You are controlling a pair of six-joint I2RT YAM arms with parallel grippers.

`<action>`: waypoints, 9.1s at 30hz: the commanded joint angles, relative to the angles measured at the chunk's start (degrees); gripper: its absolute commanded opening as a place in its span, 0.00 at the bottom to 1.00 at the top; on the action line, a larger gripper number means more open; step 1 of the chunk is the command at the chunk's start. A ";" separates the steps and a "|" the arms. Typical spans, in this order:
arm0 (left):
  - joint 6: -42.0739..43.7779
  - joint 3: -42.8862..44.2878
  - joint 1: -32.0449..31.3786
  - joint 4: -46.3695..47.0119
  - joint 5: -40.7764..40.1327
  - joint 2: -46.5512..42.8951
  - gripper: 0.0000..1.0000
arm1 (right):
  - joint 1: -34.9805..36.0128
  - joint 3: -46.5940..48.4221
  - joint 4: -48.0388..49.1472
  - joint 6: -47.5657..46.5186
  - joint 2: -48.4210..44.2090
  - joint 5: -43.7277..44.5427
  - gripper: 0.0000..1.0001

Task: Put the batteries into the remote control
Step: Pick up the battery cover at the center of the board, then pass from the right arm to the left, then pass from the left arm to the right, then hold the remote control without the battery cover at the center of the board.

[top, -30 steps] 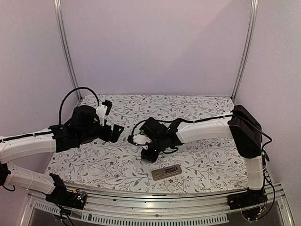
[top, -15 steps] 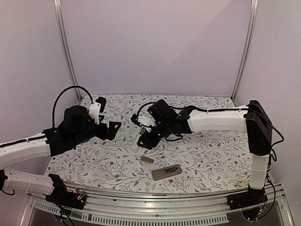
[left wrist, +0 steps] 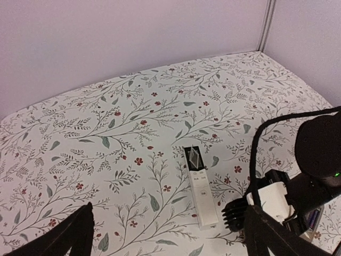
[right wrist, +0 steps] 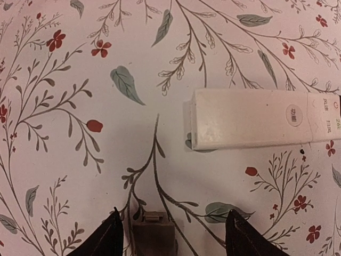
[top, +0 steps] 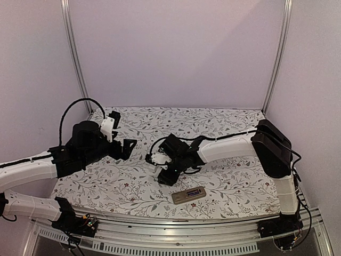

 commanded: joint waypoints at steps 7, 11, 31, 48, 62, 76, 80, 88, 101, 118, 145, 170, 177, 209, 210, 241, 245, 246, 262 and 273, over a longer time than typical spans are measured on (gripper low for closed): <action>0.60 -1.12 0.75 0.30 -0.68 -0.12 0.98 | 0.92 -2.19 -1.43 -1.11 1.22 0.45 0.52; 0.33 -1.14 0.77 0.11 -0.68 -0.07 0.98 | 1.05 -2.17 -2.35 -0.68 1.38 0.19 0.42; 0.33 -2.13 0.77 0.46 -0.70 -0.43 0.98 | 2.52 -3.19 -4.05 1.13 -0.08 3.85 0.22; -2.39 -3.60 0.69 1.40 -0.36 -0.99 0.97 | 0.81 -0.21 -2.50 9.00 -6.30 3.84 0.17; -7.05 -8.43 -9.47 24.88 -2.37 0.23 0.86 | -1.60 0.01 8.32 28.22 -21.04 13.64 0.17; -9.80 0.16 -10.87 38.96 6.84 15.68 0.93 | 1.71 -1.95 14.45 29.80 -26.32 24.55 0.14; -10.41 0.25 -10.89 39.29 8.37 16.42 0.93 | 1.71 -2.23 14.26 29.50 -26.80 24.82 0.14; -11.77 1.49 -10.87 41.11 10.49 18.14 0.93 | 1.71 -2.54 14.71 28.80 -27.06 25.16 0.14; -16.31 5.54 -10.71 40.45 5.81 22.01 0.84 | 1.80 -2.80 16.08 29.65 -28.01 25.08 0.14; -19.13 8.56 -9.87 40.95 8.17 24.89 0.51 | 2.24 -3.74 16.86 30.36 -29.22 25.23 0.14; -18.27 8.22 -7.96 41.80 14.87 25.19 0.21 | 2.24 -6.55 18.31 29.22 -30.90 20.81 0.14; 4.78 8.59 -7.60 17.89 28.61 15.31 0.00 | -10.43 -13.09 3.06 2.43 -50.73 -27.09 0.78; 14.56 10.56 -8.23 7.28 42.50 11.22 0.00 | -10.50 -4.70 -13.39 -8.60 -43.89 -34.57 0.52; 18.46 13.15 -9.01 0.95 46.55 12.15 0.00 | -5.24 -2.72 -7.06 -8.37 -31.58 -33.73 0.21; 18.56 13.06 -9.01 0.96 46.48 12.14 0.00 | -5.19 -2.64 -7.30 -8.47 -31.40 -33.73 0.20; 19.12 5.20 -8.96 3.17 28.60 5.07 0.92 | -9.66 -7.28 -5.58 18.64 -31.33 -22.61 0.00; 16.72 1.90 -9.86 3.66 31.51 7.17 0.82 | -14.11 -19.86 0.64 35.05 -35.93 -19.79 0.00; 16.35 1.60 -10.61 3.35 31.45 8.60 0.80 | -14.88 -23.71 3.35 38.84 -37.84 -20.12 0.00; 22.38 6.12 -21.14 4.13 27.40 35.50 0.85 | -15.71 -51.21 28.03 56.47 -46.47 -19.96 0.00; 21.37 10.04 -22.85 8.18 24.59 45.22 0.88 | -15.78 -57.03 31.78 55.03 -48.66 -22.19 0.00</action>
